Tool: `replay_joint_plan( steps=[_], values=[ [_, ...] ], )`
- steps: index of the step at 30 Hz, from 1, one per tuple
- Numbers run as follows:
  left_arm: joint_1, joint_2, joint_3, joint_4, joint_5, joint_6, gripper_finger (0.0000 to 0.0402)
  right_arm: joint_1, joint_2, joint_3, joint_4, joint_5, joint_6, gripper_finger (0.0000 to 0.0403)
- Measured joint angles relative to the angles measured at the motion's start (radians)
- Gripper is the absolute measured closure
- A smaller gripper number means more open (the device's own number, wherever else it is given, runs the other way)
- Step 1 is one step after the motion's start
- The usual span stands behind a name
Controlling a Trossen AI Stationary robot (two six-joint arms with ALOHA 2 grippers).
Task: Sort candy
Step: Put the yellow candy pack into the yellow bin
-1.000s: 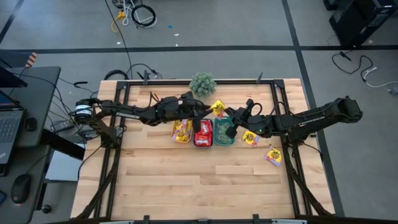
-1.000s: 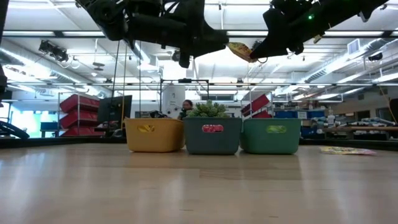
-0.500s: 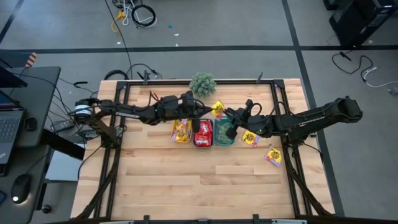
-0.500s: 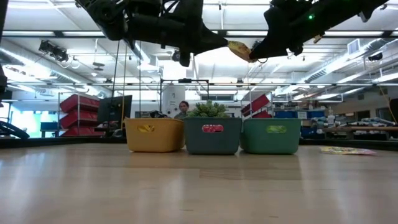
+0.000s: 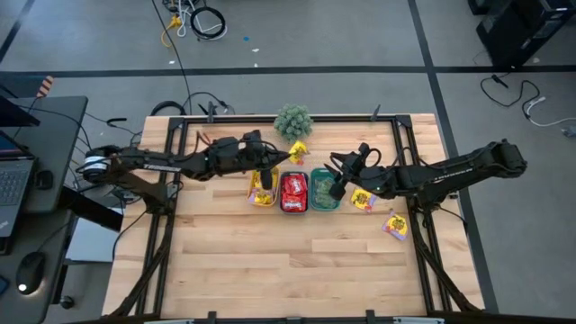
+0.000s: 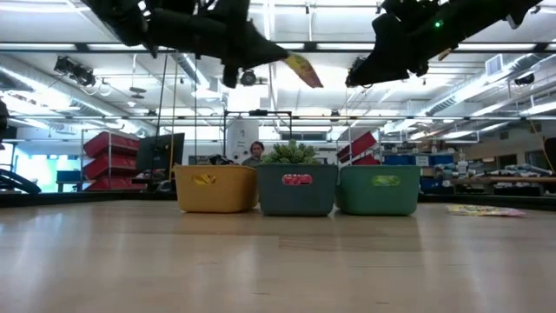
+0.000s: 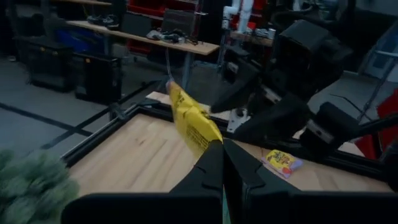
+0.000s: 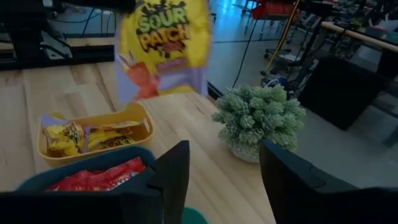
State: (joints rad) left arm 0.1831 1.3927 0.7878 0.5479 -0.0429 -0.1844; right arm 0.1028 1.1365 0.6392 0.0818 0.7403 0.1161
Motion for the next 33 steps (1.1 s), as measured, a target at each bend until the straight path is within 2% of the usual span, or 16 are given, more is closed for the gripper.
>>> replay_joint_plan(
  steps=[5,16,25,33],
  values=[
    [-0.010,-0.086,-0.106,0.014,-0.052,-0.056,0.0401,0.000,-0.013,0.000,-0.038,0.000,0.030,0.0216],
    [-0.097,-0.285,-0.387,0.055,-0.190,-0.222,0.0401,0.000,-0.013,0.000,-0.061,-0.012,0.050,0.0229],
    [-0.126,-0.269,-0.528,0.134,-0.210,-0.343,0.0401,-0.001,-0.012,0.000,-0.060,-0.027,0.068,0.0231],
    [-0.127,-0.197,-0.589,0.200,-0.212,-0.413,0.0401,-0.009,-0.012,0.000,-0.054,-0.028,0.068,0.0233]
  ],
)
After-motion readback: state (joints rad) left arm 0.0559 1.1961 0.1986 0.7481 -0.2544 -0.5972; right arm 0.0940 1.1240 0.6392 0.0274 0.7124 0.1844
